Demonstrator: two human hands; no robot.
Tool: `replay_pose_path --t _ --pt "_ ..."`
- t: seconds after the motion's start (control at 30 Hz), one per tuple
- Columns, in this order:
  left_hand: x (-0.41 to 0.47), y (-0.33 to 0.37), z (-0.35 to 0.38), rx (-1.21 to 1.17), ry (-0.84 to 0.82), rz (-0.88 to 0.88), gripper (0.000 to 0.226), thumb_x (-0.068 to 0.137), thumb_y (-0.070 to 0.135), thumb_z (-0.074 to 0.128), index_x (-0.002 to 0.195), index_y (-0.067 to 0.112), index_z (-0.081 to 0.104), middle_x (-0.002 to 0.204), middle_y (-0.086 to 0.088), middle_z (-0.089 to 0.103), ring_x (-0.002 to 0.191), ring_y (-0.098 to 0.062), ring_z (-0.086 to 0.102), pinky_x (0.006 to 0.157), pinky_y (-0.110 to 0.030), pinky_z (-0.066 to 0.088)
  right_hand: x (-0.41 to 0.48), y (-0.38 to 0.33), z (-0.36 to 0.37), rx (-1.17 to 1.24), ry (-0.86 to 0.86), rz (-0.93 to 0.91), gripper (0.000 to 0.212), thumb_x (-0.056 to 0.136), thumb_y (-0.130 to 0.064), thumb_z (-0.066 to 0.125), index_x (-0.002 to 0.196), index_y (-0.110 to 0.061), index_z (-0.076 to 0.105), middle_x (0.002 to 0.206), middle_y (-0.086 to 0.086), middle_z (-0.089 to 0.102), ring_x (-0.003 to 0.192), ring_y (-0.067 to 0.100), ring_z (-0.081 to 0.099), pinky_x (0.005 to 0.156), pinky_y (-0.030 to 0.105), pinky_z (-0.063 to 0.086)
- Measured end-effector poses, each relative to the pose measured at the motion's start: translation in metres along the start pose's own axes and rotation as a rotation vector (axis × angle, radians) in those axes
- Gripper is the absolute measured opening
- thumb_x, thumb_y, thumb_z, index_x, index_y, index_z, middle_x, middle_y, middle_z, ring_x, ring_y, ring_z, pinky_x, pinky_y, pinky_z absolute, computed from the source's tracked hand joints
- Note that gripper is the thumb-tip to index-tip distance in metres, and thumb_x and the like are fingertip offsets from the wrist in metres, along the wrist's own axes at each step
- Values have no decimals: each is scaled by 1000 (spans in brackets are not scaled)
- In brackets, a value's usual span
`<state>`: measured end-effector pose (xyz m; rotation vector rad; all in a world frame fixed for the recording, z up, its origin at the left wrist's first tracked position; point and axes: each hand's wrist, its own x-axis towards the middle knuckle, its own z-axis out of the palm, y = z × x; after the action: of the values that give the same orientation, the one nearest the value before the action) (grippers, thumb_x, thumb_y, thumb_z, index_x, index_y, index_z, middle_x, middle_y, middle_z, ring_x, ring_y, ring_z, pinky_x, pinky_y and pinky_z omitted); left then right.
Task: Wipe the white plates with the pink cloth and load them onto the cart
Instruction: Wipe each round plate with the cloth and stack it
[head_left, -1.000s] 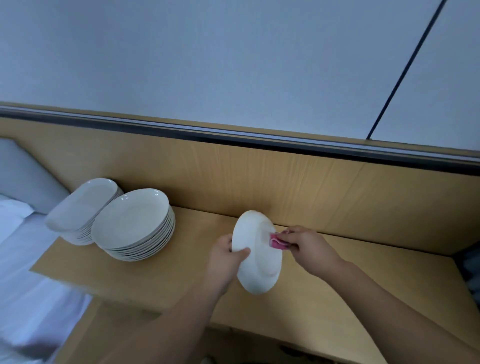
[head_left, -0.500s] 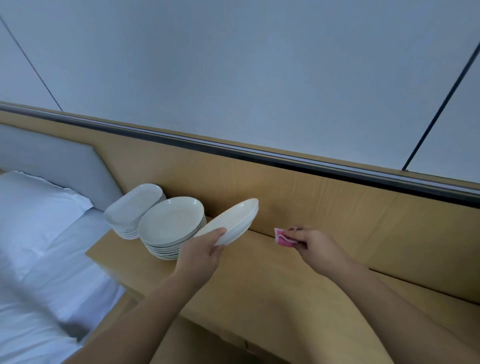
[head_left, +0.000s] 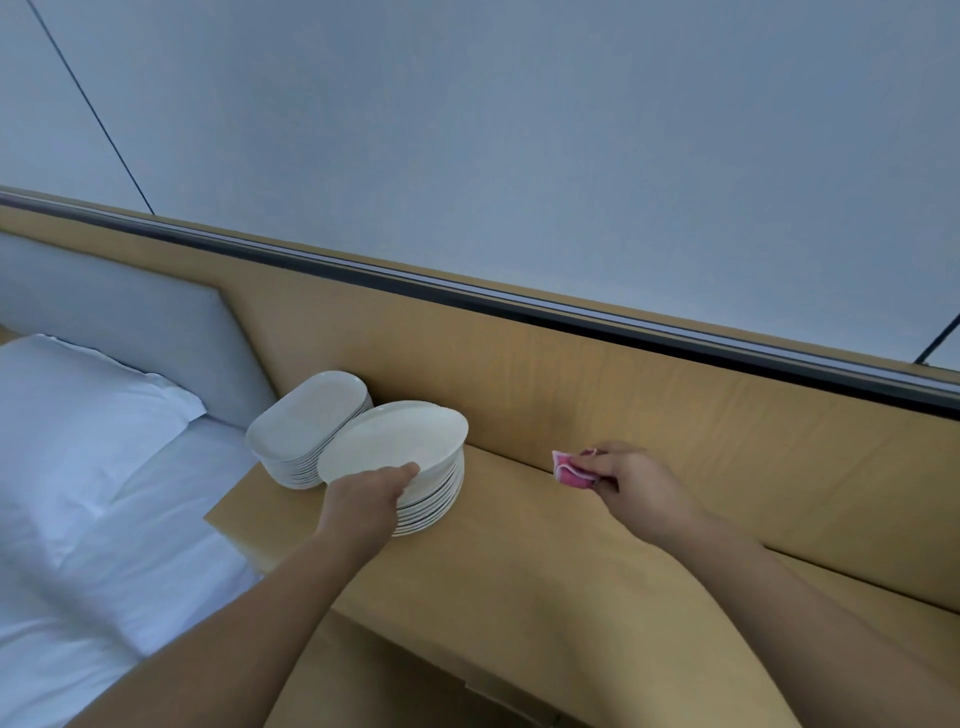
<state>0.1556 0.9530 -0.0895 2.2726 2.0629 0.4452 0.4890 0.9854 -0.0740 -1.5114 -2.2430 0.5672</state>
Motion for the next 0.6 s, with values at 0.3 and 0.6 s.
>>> replay_pose_path --t 0.3,0.6 --pt "13 -32 24 61 -212 34 47 100 14 38 145 30 40 139 5 54 124 -17 52 97 -28 39 16 -20 24 -51 17 41 39 92 -1 57 121 -25 68 113 -4 63 98 16 60 78 24 47" --pt "18 -51 32 -2 -325 163 38 98 34 37 127 20 59 121 2 64 113 -19 59 89 -33 48 13 -37 30 -54 0 120 42 96 -4 51 126 -31 64 114 -8 59 98 11 56 78 24 48"
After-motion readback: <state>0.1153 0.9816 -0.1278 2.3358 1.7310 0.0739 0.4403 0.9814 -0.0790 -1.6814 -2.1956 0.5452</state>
